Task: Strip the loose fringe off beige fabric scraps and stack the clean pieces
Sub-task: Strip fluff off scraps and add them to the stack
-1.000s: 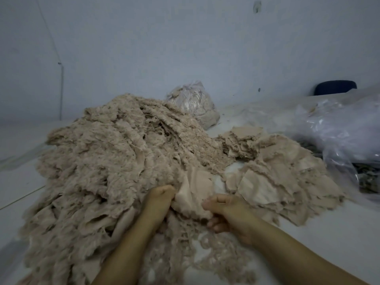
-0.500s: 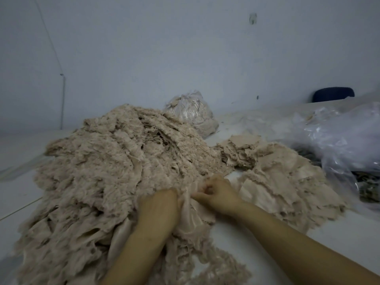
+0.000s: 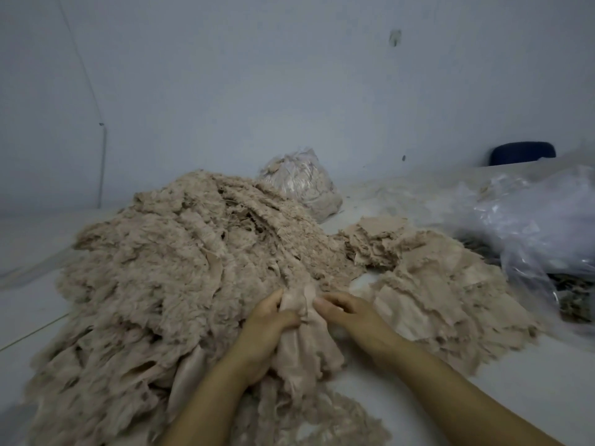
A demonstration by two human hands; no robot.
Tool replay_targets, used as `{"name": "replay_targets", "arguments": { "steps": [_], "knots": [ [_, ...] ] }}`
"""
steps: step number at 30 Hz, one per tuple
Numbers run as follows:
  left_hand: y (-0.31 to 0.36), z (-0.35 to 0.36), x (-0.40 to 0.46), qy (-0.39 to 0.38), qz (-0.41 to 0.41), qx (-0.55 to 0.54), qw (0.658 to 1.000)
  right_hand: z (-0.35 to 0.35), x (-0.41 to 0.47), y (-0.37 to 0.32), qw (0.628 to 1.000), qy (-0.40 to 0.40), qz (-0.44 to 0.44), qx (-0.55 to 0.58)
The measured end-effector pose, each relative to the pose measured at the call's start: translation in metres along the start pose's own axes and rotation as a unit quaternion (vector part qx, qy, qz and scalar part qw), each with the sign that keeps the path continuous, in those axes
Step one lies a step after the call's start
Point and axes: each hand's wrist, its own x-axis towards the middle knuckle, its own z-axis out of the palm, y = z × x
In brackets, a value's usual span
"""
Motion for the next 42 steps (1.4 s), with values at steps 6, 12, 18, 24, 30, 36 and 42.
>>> {"name": "replay_targets", "arguments": {
  "steps": [6, 12, 18, 24, 30, 36, 42],
  "knots": [
    [-0.010, 0.010, -0.001, -0.042, -0.056, -0.092, 0.993, 0.004, -0.016, 0.009, 0.961, -0.012, 0.089, 0.260],
    [-0.022, 0.015, 0.006, 0.133, -0.010, -0.097, 0.986, 0.016, -0.016, 0.011, 0.948, 0.136, 0.073, 0.277],
    [-0.020, -0.008, 0.007, 0.076, 0.025, -0.010, 0.997, 0.000, -0.014, 0.009, 0.946, 0.192, 0.053, 0.257],
    [-0.030, 0.018, -0.001, -0.113, -0.069, -0.064, 0.989, 0.020, -0.022, 0.006, 0.963, 0.138, 0.004, 0.229],
    [-0.030, 0.017, 0.001, -0.065, -0.069, -0.076, 0.993, 0.017, -0.025, 0.005, 0.967, 0.095, -0.002, 0.236],
    [-0.029, 0.017, -0.004, -0.128, -0.061, -0.016, 0.990, 0.011, -0.021, 0.010, 0.984, 0.113, -0.021, 0.135],
    [-0.021, 0.005, 0.002, 0.026, -0.063, -0.136, 0.988, -0.005, -0.014, 0.017, 0.965, 0.261, -0.026, 0.028]
  ]
}}
